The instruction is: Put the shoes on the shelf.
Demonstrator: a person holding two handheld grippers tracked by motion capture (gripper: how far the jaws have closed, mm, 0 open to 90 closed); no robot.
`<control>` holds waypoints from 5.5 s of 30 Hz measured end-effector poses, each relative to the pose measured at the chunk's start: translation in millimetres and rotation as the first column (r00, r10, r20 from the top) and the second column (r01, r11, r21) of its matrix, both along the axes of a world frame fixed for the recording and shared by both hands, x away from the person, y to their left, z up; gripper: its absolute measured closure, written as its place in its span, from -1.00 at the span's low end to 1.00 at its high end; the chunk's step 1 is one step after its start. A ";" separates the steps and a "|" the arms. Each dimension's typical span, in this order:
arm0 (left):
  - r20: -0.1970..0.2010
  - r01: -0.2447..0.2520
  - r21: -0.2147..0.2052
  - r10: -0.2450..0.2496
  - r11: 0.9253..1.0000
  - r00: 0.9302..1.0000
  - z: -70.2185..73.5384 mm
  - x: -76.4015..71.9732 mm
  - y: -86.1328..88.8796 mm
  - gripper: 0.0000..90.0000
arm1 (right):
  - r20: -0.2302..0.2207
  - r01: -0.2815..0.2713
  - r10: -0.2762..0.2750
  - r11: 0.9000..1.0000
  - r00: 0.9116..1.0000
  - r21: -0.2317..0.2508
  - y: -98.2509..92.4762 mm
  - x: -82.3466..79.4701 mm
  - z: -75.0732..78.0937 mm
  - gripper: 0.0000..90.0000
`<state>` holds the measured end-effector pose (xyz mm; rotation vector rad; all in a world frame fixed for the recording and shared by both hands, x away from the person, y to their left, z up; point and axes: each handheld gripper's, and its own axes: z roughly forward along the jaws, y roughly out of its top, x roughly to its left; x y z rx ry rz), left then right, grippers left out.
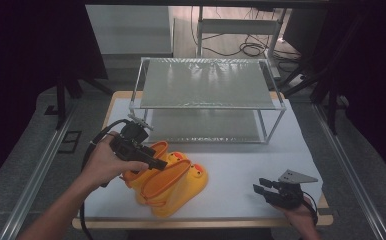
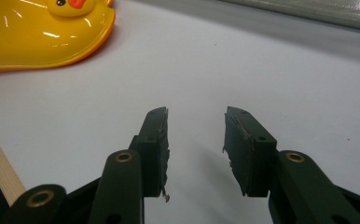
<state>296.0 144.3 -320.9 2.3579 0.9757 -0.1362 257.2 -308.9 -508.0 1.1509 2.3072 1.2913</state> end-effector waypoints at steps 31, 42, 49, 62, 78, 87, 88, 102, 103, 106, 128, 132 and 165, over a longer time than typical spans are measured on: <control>-0.025 0.014 0.065 -0.012 0.998 1.000 -25.4 1.2 -15.0 -0.09 | 0.003 0.009 -0.009 1.000 1.000 0.002 -2.0 -0.3 0.8 0.30; -0.031 -0.007 0.047 0.009 0.999 0.999 -21.6 3.0 -13.1 0.78 | 0.003 0.016 -0.016 1.000 1.000 0.002 -2.1 -0.1 1.2 0.30; -0.061 -0.042 -0.024 0.040 0.999 0.997 -22.7 10.9 -2.0 0.83 | 0.003 0.022 -0.022 1.000 1.000 0.002 -3.2 0.6 1.1 0.30; -0.063 -0.002 -0.115 -0.005 0.993 0.998 4.9 19.5 -18.4 0.83 | 0.000 0.027 -0.027 1.000 1.000 0.000 -5.4 1.6 0.0 0.31; 0.016 0.086 -0.167 -0.084 0.982 0.996 79.4 30.8 -72.8 0.83 | -0.003 0.046 -0.046 0.999 0.999 0.014 -12.4 2.1 0.1 0.32; 0.028 0.106 -0.155 -0.103 0.982 0.994 106.5 43.0 -97.3 0.83 | -0.009 0.056 -0.056 0.998 0.998 0.021 -15.9 2.7 -0.4 0.32; 0.027 0.106 -0.155 -0.103 0.982 0.994 108.6 44.6 -99.5 0.83 | -0.008 0.056 -0.056 0.998 0.998 0.020 -16.0 2.8 -0.7 0.32; 0.041 0.096 -0.224 -0.089 0.970 0.995 147.6 66.0 -111.8 0.83 | -0.009 0.069 -0.069 0.997 0.998 0.023 -20.9 3.4 -1.6 0.33; 0.043 0.090 -0.234 -0.082 0.968 0.996 150.6 68.5 -112.6 0.83 | -0.010 0.071 -0.071 0.997 0.997 0.026 -20.9 3.4 -1.7 0.33; 0.050 0.061 -0.252 -0.050 0.966 0.997 159.7 76.1 -115.3 0.83 | -0.009 0.074 -0.074 0.997 0.997 0.029 -22.0 3.6 -1.9 0.33; 0.052 -0.157 -0.247 0.174 0.956 0.983 185.6 164.7 -129.9 0.83 | -0.011 0.100 -0.100 0.993 0.995 0.059 -31.9 3.1 -0.4 0.33; 0.058 -0.227 -0.247 0.248 0.942 0.967 181.2 183.0 -128.2 0.83 | -0.006 0.092 -0.092 0.994 0.996 0.057 -29.7 3.4 -0.5 0.33; 0.090 -0.452 -0.154 0.468 0.878 0.879 142.8 241.9 -107.3 0.77 | -0.013 0.078 -0.077 0.996 0.997 0.045 -25.8 1.4 -2.0 0.33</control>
